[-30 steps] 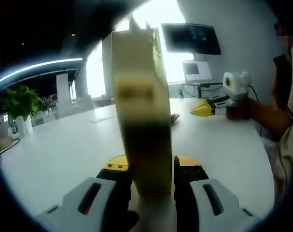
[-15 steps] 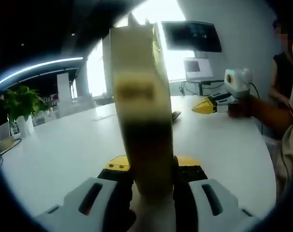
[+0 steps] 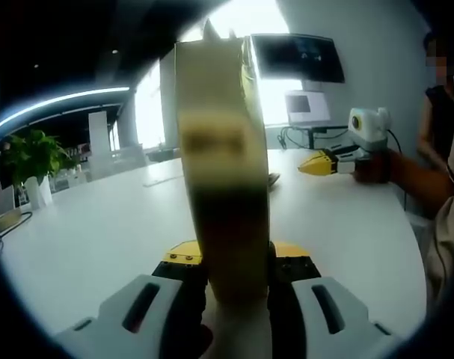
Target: Extract single mask from mask box in order stack masks on table
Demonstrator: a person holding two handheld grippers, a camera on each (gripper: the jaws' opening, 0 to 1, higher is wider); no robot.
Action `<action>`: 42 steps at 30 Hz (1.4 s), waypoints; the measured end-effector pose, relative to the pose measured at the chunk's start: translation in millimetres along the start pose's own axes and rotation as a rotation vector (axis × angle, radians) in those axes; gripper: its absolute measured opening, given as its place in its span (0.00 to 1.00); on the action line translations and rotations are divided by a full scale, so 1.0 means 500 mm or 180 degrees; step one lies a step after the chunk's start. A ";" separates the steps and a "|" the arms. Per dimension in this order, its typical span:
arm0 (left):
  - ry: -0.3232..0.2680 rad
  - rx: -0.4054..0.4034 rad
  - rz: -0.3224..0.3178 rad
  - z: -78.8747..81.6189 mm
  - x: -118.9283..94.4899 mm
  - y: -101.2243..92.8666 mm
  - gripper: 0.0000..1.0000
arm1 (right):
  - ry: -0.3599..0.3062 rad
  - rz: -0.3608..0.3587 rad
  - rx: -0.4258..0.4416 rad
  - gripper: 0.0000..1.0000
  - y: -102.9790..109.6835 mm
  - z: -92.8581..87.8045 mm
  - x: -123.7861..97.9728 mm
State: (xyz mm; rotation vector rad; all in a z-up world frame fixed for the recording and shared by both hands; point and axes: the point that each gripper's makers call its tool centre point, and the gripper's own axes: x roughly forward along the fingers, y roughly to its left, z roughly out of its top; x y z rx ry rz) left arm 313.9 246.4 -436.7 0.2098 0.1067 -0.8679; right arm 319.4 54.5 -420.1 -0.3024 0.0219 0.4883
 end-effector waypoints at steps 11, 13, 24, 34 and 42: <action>0.0005 0.0002 0.0006 0.000 0.001 0.000 0.22 | 0.0004 -0.0005 0.0083 0.00 -0.001 0.011 -0.004; 0.0009 0.0016 0.0010 0.000 0.001 0.000 0.22 | 0.0006 -0.0020 0.0131 0.00 -0.002 0.015 -0.005; 0.0043 0.0021 0.0009 -0.004 0.001 0.001 0.22 | -0.0013 -0.0104 0.0173 0.00 -0.013 0.054 -0.013; 0.0046 0.0024 0.0010 -0.003 0.002 -0.001 0.22 | -0.0112 -0.0059 0.0057 0.01 -0.002 0.135 -0.022; 0.0053 0.0022 0.0013 -0.004 0.003 0.000 0.22 | -0.0143 0.0080 -0.0229 0.01 0.003 0.197 -0.022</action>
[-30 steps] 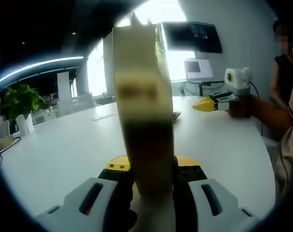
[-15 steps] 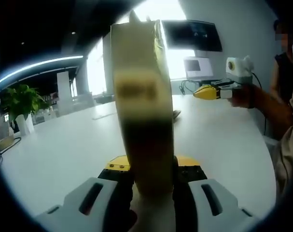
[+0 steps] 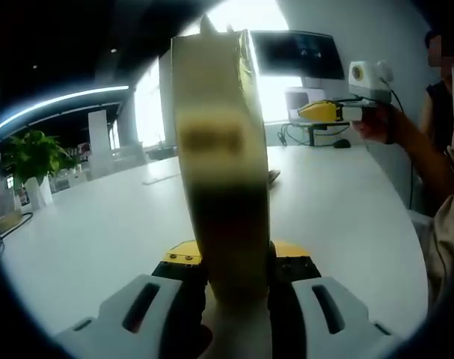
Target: Extract single mask from mask box in order stack masks on table
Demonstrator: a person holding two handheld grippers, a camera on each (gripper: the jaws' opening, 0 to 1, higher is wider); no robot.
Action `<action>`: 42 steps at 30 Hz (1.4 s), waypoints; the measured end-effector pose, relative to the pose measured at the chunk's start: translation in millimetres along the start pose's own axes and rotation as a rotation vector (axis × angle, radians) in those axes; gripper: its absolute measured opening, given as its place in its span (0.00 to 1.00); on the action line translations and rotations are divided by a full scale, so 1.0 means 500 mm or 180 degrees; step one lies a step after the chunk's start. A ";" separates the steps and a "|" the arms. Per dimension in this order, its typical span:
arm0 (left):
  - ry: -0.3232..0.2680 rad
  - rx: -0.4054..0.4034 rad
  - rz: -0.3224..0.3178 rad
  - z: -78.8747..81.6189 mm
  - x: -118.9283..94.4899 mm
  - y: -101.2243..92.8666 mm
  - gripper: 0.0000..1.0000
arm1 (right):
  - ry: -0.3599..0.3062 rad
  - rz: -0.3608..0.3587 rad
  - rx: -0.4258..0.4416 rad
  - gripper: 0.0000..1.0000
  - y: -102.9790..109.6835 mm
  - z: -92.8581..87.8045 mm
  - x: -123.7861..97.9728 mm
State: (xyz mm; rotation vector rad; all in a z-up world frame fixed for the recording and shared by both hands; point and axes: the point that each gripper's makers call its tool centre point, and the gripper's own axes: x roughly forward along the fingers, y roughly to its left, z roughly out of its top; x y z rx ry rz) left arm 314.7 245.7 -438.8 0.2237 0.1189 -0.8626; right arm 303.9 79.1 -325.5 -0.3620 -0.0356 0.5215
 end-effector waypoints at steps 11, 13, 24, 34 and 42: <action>0.0008 -0.0001 0.0003 -0.001 0.001 0.001 0.22 | 0.0130 0.0326 -0.0594 0.02 0.028 0.061 0.011; 0.0012 0.0008 0.0007 -0.001 0.001 0.001 0.22 | 0.0144 0.0334 -0.0657 0.03 0.029 0.066 0.014; 0.0020 0.0008 0.0009 -0.001 0.002 0.001 0.22 | 0.0101 0.0529 -0.0856 0.02 0.053 0.115 0.025; 0.0019 0.0009 0.0008 -0.001 0.002 0.002 0.22 | 0.0163 0.0687 -0.1270 0.02 0.074 0.143 0.041; 0.0018 0.0010 0.0003 -0.001 0.002 0.000 0.22 | 0.0147 0.0838 -0.1439 0.03 0.091 0.161 0.056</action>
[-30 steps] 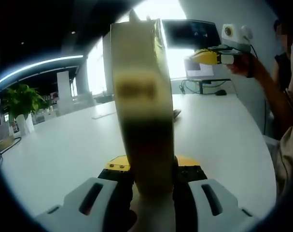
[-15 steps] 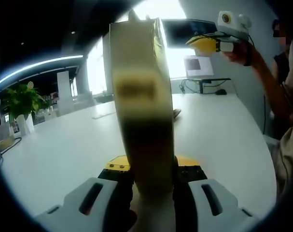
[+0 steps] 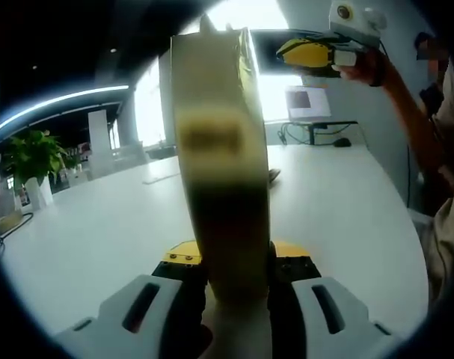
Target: Extract single mask from mask box in order stack masks on table
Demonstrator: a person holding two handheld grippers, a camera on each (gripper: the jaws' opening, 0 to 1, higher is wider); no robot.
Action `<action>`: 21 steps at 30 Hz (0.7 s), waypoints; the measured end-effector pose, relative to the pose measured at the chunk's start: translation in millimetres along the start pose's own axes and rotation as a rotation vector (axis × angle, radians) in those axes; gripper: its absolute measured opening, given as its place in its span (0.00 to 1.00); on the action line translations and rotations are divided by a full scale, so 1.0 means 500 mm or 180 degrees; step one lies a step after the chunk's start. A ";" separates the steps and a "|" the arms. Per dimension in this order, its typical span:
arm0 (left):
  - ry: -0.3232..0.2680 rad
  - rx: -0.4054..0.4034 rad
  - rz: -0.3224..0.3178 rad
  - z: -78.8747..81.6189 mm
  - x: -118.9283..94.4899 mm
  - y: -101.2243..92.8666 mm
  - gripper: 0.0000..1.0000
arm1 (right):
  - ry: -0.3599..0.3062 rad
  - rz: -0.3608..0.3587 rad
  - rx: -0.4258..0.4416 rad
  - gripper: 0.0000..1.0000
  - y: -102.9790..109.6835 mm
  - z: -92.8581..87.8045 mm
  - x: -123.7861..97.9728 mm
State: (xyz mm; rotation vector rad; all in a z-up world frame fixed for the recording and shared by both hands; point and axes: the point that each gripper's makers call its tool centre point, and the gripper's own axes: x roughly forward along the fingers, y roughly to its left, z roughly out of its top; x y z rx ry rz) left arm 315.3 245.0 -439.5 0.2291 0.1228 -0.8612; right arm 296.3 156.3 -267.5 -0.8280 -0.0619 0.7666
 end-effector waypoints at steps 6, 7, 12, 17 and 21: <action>0.0000 0.0002 0.0003 0.000 0.000 0.000 0.22 | -0.0062 0.0166 -0.0119 0.03 0.013 0.025 0.019; 0.0000 0.0003 0.0001 0.000 0.000 0.000 0.22 | -0.0063 0.0177 -0.0127 0.03 0.014 0.026 0.021; 0.0000 0.0002 0.0002 -0.001 0.000 0.001 0.22 | -0.0062 0.0278 -0.0243 0.03 0.024 0.037 0.035; -0.0001 0.0005 0.0000 -0.001 0.000 0.001 0.22 | -0.0037 0.0348 -0.0334 0.03 0.032 0.039 0.043; -0.0001 0.0009 0.0000 -0.001 0.000 0.000 0.22 | -0.0010 0.0380 -0.0380 0.03 0.035 0.041 0.046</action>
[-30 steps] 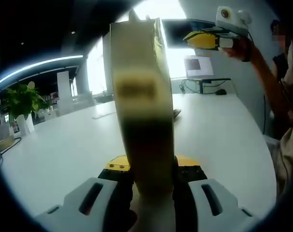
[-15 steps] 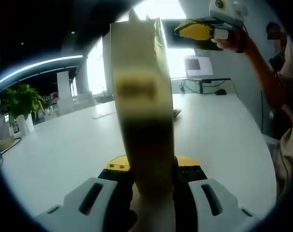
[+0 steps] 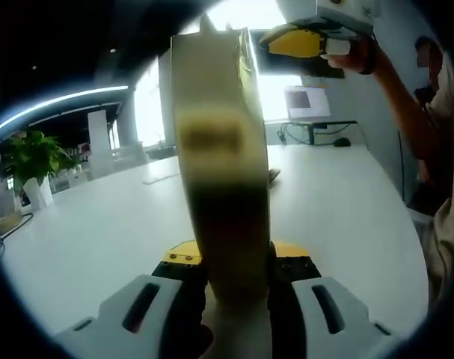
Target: Extract single mask from mask box in order stack masks on table
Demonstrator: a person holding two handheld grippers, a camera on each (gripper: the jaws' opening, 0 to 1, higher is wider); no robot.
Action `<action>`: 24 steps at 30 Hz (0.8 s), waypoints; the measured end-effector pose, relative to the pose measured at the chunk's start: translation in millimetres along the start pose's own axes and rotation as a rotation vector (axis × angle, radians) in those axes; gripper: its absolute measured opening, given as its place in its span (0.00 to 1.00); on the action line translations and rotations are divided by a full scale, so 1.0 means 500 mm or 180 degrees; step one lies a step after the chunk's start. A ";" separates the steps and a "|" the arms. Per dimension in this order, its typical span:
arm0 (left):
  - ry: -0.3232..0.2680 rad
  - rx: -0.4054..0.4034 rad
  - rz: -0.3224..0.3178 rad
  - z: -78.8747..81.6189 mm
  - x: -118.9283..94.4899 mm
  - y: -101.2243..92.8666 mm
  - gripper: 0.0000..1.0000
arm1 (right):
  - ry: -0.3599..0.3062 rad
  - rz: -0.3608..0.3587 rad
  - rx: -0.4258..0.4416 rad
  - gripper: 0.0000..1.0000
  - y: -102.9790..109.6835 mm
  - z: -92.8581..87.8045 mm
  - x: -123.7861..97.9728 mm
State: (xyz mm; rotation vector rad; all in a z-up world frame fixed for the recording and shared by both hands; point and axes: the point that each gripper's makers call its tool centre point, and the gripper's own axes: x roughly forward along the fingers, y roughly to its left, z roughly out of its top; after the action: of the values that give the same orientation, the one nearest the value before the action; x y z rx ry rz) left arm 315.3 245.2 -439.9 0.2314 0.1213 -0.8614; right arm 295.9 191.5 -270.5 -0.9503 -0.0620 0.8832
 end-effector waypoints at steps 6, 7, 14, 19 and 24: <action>-0.0001 0.0008 -0.0002 0.000 0.000 -0.001 0.22 | 0.0035 0.0083 -0.0103 0.03 0.003 0.007 0.006; -0.0001 0.0008 -0.0003 0.001 0.000 -0.002 0.22 | 0.0040 0.0091 -0.0120 0.03 0.003 0.008 0.006; 0.0002 0.0015 0.0001 0.001 0.001 -0.002 0.22 | 0.0034 0.0129 -0.0151 0.03 0.000 0.016 0.010; 0.0003 0.0016 0.0000 0.001 0.002 -0.002 0.22 | 0.0040 0.0147 -0.0175 0.03 0.000 0.018 0.015; 0.0003 0.0018 -0.0001 0.001 0.002 -0.002 0.22 | 0.0012 0.0199 -0.0189 0.03 0.000 0.024 0.019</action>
State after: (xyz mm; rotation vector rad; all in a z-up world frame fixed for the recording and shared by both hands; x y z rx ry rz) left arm 315.2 243.7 -439.6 0.2372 0.1196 -0.8622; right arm 297.0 206.1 -266.3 -1.0138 -0.0557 0.9414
